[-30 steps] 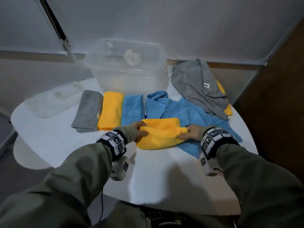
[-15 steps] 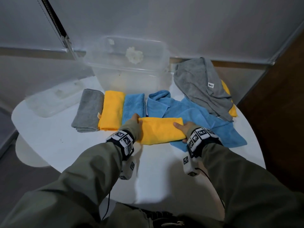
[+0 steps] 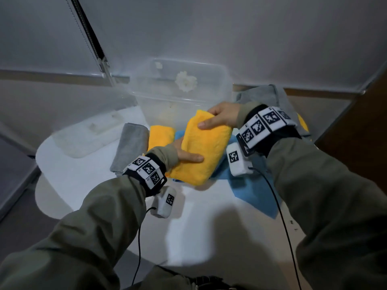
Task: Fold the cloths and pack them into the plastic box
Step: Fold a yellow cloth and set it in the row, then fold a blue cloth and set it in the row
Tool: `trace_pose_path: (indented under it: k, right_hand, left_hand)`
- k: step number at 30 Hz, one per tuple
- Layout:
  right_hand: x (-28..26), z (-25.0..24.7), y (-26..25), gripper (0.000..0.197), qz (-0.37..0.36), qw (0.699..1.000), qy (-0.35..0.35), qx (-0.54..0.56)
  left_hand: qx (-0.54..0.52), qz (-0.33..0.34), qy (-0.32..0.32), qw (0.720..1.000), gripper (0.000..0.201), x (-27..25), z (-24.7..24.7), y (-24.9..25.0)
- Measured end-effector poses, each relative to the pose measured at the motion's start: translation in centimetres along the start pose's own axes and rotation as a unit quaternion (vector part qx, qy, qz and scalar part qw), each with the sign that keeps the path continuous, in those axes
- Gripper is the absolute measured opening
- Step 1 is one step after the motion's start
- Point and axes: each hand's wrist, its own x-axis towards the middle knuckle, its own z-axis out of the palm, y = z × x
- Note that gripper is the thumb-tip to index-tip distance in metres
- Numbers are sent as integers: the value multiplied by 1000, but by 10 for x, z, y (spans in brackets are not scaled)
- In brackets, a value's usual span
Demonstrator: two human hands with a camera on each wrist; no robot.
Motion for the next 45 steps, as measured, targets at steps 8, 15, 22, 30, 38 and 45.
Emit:
trace_pose_path:
  k: [8,15,22,30,38,45]
  right_hand:
    - [57,72,5,59,119,928,-34,352]
    - [113,142,4,83,105,913,42,392]
    - [134,169,12,83,158,908,95,376]
    - [131,158,6,72,192,980,52,17]
    - [115,144,35,45,209,927,0,-312]
    - [100,160,63,70,164,952,-69,-247]
  left_hand:
    - [-264,-135,181,938,123,-8,-61,-51]
    - [-290,-264,175,903,131,51,-90,-121]
    - [-94,-197,205,954,66,41,-97,-101]
    - [140,-233,136,953,70,51,-100,-98]
    - [400,-44,196,894,70,38,-88,-77]
    - [531,-151,-68,831,108,49,-72,-101]
